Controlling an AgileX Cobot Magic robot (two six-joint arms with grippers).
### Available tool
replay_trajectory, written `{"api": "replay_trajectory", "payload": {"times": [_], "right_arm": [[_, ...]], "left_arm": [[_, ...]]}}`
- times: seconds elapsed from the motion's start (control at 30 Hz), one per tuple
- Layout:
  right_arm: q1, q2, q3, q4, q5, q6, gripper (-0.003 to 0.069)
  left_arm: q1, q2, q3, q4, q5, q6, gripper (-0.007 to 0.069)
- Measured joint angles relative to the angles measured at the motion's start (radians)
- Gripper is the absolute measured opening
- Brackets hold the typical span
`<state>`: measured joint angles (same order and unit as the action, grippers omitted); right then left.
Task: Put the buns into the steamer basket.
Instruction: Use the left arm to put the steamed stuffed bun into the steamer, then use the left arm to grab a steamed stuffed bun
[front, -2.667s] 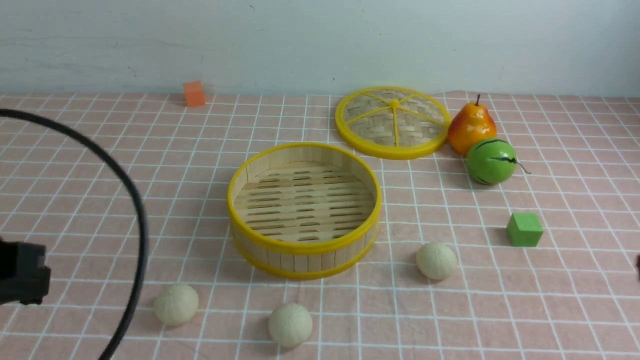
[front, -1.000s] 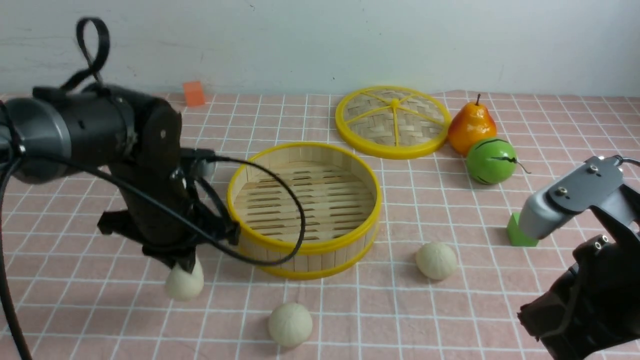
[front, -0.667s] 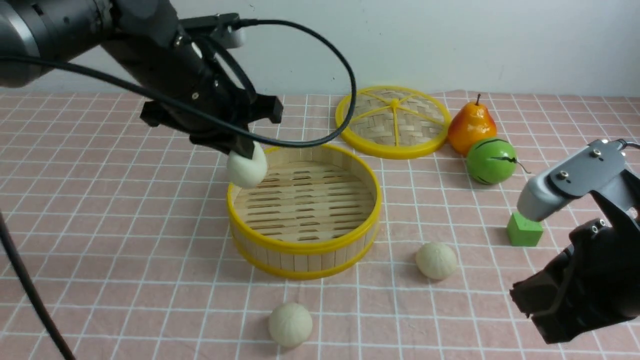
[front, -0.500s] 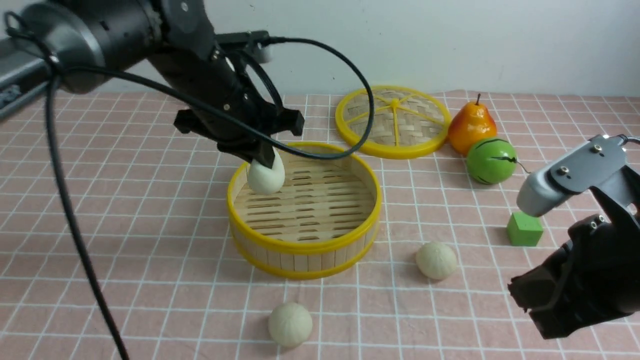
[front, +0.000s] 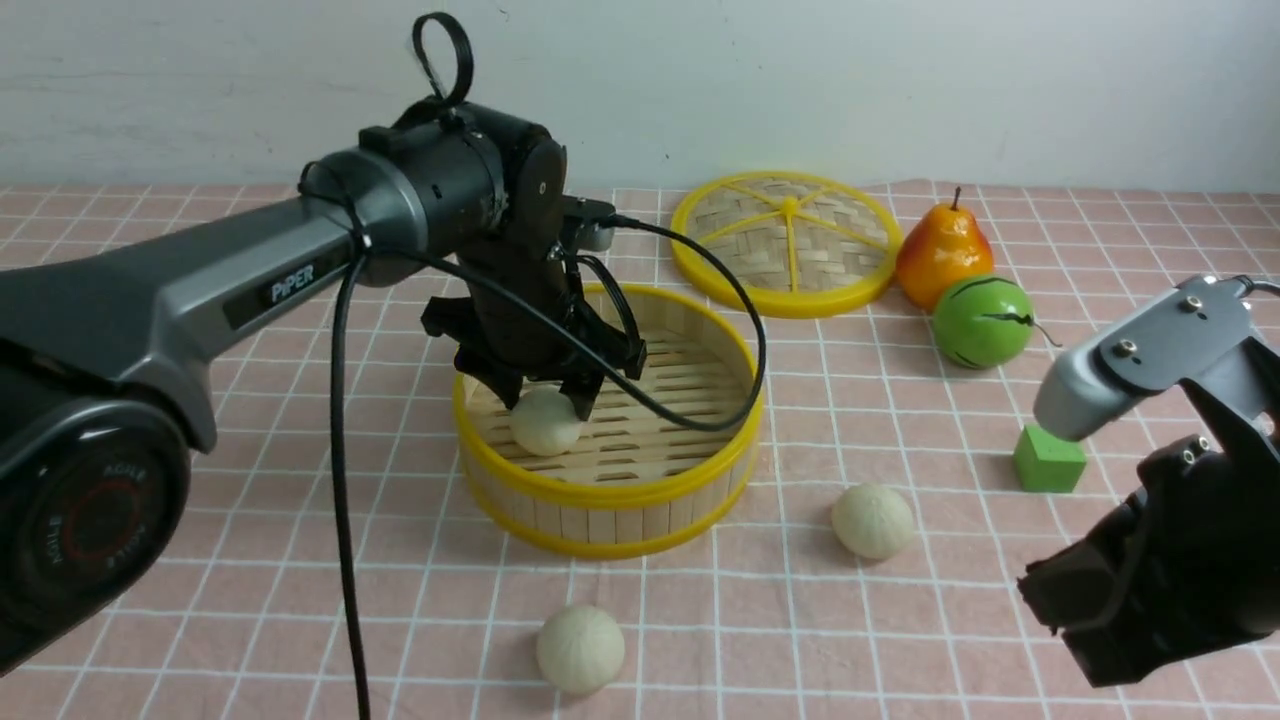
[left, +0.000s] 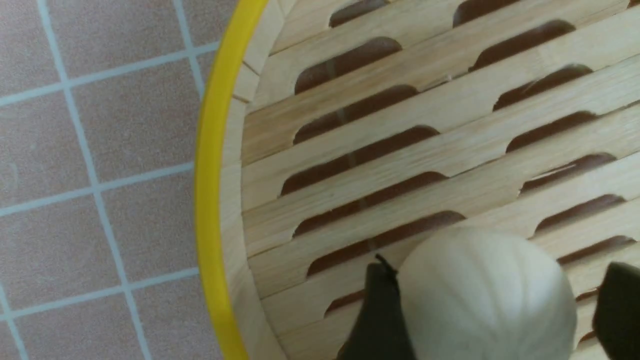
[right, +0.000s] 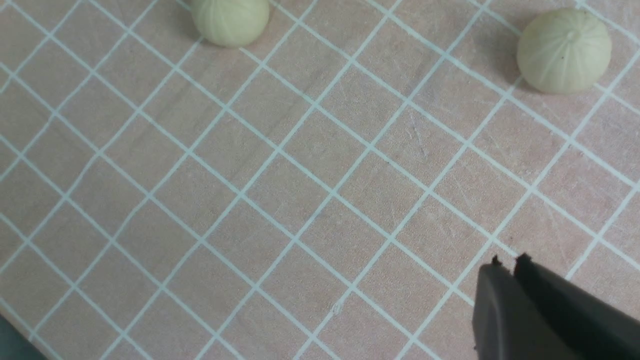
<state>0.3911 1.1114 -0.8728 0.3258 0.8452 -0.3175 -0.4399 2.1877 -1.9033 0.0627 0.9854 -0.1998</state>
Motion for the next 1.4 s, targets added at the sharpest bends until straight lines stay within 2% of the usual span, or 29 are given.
{"api": "replay_trajectory", "payload": {"times": [0.1,0.17,0.4,0.57,0.67,0.83,1.0,1.03,1.23,1.4], "right_arm": [[0.0,0.0,0.0,-0.002,0.003,0.0,0.0042],[0.0,0.0,0.0,-0.009,0.003,0.0,0.0043],[0.0,0.0,0.0,-0.072,-0.009,0.0,0.005],[0.0,0.0,0.0,-0.122,-0.022,0.0,0.0053],[0.0,0.0,0.0,-0.131,-0.024,0.0,0.0056],[0.0,0.0,0.0,-0.131,-0.024,0.0,0.0062],[0.0,0.0,0.0,-0.131,-0.025,0.0,0.0063],[0.0,0.0,0.0,-0.131,-0.025,0.0,0.0063],[0.0,0.0,0.0,-0.131,-0.025,0.001,0.007],[0.0,0.0,0.0,-0.131,-0.025,0.001,0.0074]], "left_arm": [[0.0,-0.02,-0.006,0.001,0.013,0.0,0.0591],[0.0,-0.04,-0.028,0.002,0.045,0.0,0.0596],[0.0,-0.193,-0.115,-0.002,0.22,0.001,0.0554],[0.0,-0.298,-0.079,-0.04,0.25,0.003,0.0544],[-0.013,-0.372,0.035,-0.074,0.251,0.002,0.0541],[-0.133,-0.478,0.328,-0.072,0.248,-0.003,0.0542],[-0.241,-0.497,0.592,-0.07,0.089,-0.036,0.0542],[-0.243,-0.497,0.6,-0.07,0.08,-0.039,0.0542],[-0.251,-0.497,0.774,-0.069,-0.212,-0.085,0.0542],[-0.251,-0.449,0.783,-0.069,-0.332,-0.091,0.0542]]}}
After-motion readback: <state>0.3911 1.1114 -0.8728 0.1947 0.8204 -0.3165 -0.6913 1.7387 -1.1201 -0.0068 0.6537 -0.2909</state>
